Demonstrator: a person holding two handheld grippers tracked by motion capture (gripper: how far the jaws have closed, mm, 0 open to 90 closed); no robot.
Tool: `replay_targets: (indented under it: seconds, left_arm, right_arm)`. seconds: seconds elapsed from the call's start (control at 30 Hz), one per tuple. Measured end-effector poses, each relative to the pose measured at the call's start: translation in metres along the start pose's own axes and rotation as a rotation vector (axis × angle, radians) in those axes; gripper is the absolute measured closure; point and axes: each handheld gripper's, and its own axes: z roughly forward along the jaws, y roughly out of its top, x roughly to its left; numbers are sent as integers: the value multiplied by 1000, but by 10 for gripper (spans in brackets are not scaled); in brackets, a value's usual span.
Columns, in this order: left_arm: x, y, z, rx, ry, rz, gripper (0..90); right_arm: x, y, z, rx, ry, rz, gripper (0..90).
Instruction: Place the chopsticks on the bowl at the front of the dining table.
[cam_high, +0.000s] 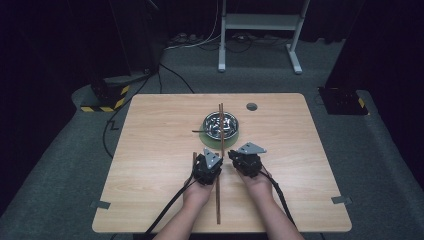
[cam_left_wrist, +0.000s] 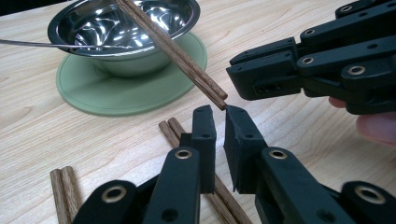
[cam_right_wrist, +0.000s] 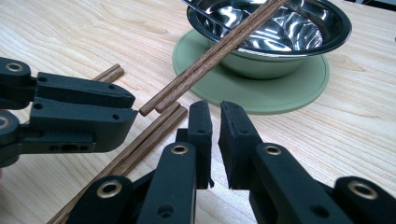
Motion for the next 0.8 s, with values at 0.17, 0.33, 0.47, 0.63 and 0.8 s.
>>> replay_targets:
  seconds: [0.17,0.33,0.47,0.63,0.8]
  left_arm:
    - [0,2,3,-1,-3,1,828]
    - [1,4,5,-3,1,1,832]
    - [1,3,3,-3,-9,-8,829]
    - [2,1,-7,-24,-13,8,817]
    - [25,8,0,-47,31,-39,868]
  right_arm:
    - [0,0,0,-5,-1,0,825]
    - [0,0,0,-4,0,0,825]
    - [0,0,0,-5,0,-1,821]
    - [-1,0,-1,-7,4,6,820]
    - [1,3,-5,-38,3,6,829]
